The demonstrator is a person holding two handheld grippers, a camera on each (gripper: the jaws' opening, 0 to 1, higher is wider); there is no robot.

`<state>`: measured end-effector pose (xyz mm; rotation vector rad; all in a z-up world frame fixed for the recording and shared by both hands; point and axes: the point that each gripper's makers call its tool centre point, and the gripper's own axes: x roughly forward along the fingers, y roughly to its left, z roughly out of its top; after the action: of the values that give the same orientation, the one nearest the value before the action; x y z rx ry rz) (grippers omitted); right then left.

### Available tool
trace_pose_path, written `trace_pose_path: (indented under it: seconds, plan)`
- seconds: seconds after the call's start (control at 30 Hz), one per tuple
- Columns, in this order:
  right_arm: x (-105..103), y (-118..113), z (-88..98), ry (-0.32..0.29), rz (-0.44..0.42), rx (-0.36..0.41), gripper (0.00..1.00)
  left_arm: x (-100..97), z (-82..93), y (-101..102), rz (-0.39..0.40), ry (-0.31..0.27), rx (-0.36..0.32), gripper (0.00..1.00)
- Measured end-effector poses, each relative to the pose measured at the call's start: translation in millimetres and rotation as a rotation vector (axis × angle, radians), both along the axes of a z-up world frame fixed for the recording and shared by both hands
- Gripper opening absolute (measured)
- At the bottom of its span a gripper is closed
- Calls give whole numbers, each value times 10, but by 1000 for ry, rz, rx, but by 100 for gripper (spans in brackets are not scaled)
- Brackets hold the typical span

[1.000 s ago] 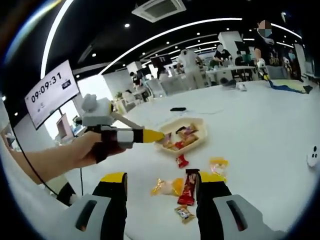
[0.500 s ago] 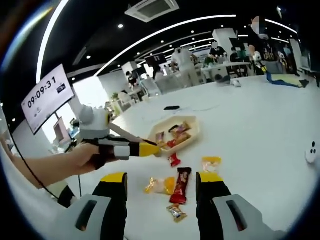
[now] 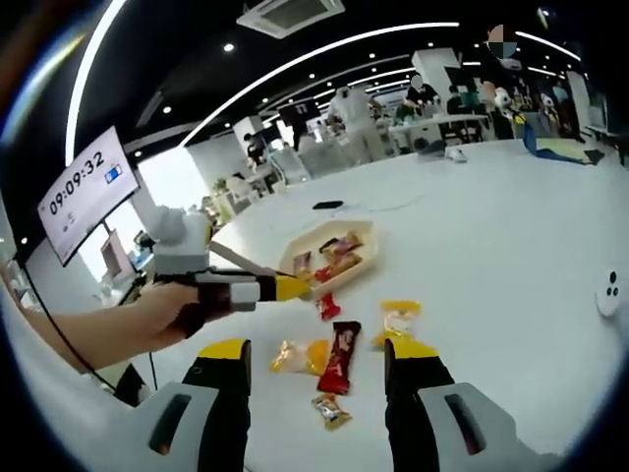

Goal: Place the target food into the container with the food tongs after gripping and lifting it, then release it inside without dropping or visibly crushing the food.

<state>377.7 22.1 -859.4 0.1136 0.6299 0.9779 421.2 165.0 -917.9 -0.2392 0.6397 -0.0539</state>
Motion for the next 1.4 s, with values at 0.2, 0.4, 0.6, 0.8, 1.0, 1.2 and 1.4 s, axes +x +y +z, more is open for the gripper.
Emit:
trace_pose_path:
  seconds: [0.2, 0.4, 0.6, 0.8, 1.0, 1.2, 1.4]
  plan:
    - [-4, 4, -39, -23, 38, -36, 55, -100, -33, 26, 138, 55, -27, 25]
    - [11, -23, -74, -15, 48, -49, 55, -97, -60, 59, 246, 36, 35, 24]
    - [-17, -96, -173, -2, 63, -83, 55, -88, -211, 205, 363, 154, 97, 24]
    - [6, -162, -168, 4, 66, -84, 55, 104, -231, 30, 387, 134, -19, 25]
    - [29, -261, -245, 7, 90, -130, 55, 200, -198, -30, 428, 90, -29, 25]
    - [52, -325, -320, 14, 141, -164, 54, 252, -287, -28, 461, 87, 9, 25]
    - [83, -239, -414, 26, 209, -179, 53, 246, -308, -7, 461, 92, 100, 25]
